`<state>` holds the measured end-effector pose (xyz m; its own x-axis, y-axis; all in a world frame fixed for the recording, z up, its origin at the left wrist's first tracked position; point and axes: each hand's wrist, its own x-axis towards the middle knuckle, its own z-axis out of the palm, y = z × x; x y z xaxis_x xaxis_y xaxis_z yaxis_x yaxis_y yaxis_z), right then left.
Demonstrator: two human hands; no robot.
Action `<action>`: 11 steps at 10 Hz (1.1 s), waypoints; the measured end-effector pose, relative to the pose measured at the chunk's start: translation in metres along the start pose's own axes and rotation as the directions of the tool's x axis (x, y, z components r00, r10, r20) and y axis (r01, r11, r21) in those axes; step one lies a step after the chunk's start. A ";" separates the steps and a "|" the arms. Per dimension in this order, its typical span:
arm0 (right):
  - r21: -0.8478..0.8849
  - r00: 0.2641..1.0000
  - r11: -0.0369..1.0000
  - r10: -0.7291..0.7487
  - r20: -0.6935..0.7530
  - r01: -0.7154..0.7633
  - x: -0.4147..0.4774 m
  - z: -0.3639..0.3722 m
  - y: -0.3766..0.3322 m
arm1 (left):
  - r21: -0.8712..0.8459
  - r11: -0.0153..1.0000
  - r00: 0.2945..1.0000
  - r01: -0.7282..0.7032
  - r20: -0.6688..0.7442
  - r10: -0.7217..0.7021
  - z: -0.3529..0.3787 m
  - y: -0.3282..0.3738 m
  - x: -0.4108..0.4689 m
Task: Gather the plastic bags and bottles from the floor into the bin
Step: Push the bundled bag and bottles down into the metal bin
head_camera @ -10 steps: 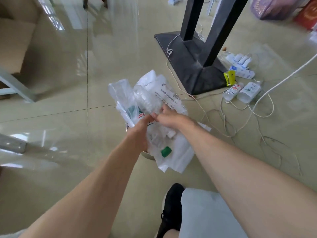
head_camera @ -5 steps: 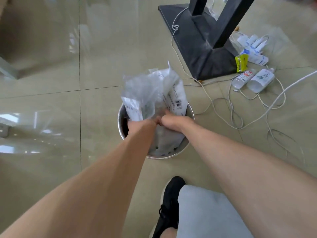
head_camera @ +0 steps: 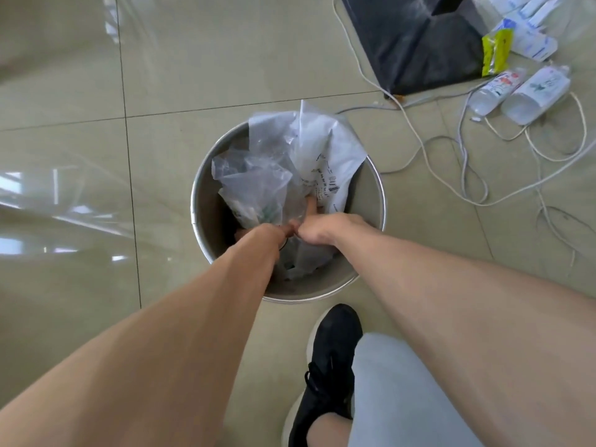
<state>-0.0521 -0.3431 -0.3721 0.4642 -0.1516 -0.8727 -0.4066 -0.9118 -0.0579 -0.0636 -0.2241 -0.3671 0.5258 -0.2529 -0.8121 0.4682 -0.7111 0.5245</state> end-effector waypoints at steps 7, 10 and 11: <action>0.135 0.621 0.951 -0.070 -0.781 0.277 -0.142 -0.083 -0.019 | 0.021 0.969 0.926 0.247 -0.299 -0.229 -0.029 0.046 -0.104; 0.423 0.600 0.772 0.068 -0.797 0.475 -0.136 -0.074 0.004 | 0.223 0.970 0.762 -0.101 -0.610 0.219 -0.058 0.038 -0.144; 0.187 0.469 0.814 -0.116 -0.875 0.550 -0.139 -0.059 0.010 | 0.519 0.835 0.763 -0.182 -0.462 0.453 -0.067 0.032 -0.139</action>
<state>-0.0745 -0.3539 -0.2224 0.9540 -0.2990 0.0214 -0.2225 -0.7540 -0.6180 -0.0741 -0.1674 -0.2199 0.9409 -0.2119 -0.2640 -0.0729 -0.8884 0.4533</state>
